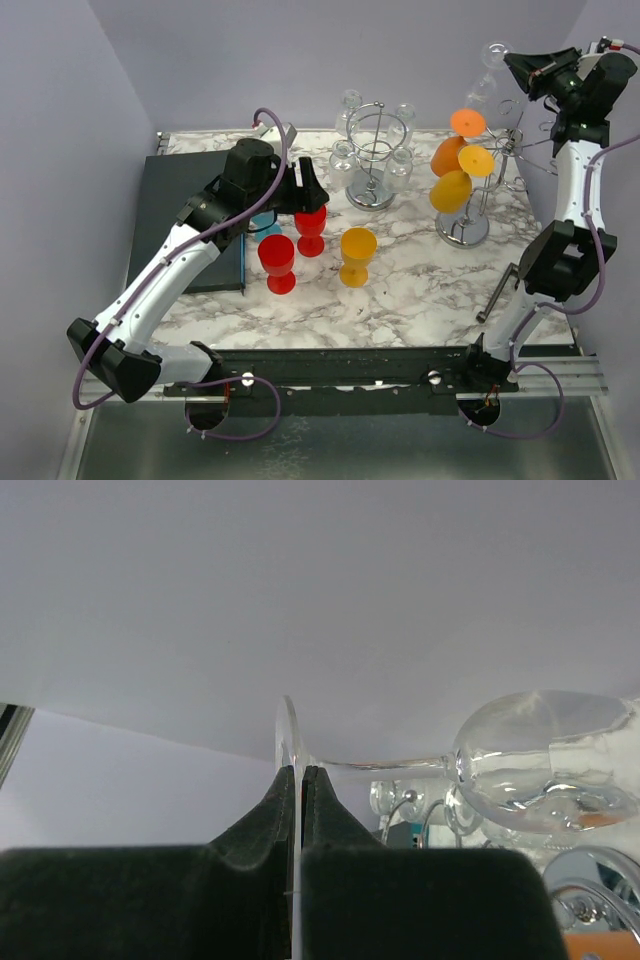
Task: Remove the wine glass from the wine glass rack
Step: Pick up the wine glass from the wine rack.
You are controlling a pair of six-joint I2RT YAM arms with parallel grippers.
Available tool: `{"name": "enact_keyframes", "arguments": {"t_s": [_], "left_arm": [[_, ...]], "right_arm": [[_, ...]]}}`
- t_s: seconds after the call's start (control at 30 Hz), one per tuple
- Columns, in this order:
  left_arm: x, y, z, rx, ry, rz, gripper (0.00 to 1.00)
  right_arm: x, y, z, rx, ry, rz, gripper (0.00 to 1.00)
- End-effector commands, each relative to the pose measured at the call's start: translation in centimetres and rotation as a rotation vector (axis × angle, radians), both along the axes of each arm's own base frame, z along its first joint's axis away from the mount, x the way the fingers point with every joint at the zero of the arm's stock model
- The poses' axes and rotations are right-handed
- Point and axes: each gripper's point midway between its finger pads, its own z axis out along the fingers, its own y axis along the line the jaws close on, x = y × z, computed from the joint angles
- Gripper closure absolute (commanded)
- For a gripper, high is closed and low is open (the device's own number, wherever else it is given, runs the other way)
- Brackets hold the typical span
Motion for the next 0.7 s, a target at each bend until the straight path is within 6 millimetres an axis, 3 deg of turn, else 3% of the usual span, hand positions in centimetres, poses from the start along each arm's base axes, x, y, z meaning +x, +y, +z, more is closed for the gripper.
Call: {"name": "enact_keyframes", "arguments": {"t_s": [0.0, 0.2, 0.4, 0.53, 0.67], "left_arm": [[1.7, -0.1, 3.0, -0.088, -0.062, 0.056, 0.29], [3.3, -0.7, 6.2, -0.194, -0.11, 0.05, 0.28], [5.2, -1.6, 11.1, -0.35, -0.19, -0.008, 0.27], [6.0, -2.3, 13.8, -0.432, -0.252, -0.067, 0.27], [6.7, -2.9, 14.9, -0.526, -0.268, -0.122, 0.26]], "right_arm": [[-1.3, 1.7, 6.5, -0.034, -0.231, 0.051, 0.99], [-3.4, 3.1, 10.9, 0.004, -0.345, 0.06, 0.99], [-6.8, 5.5, 14.4, 0.055, -0.379, 0.113, 1.0], [-9.6, 7.4, 15.5, 0.107, -0.354, 0.175, 0.99], [-12.9, 9.5, 16.8, 0.126, -0.36, 0.231, 0.99]]}}
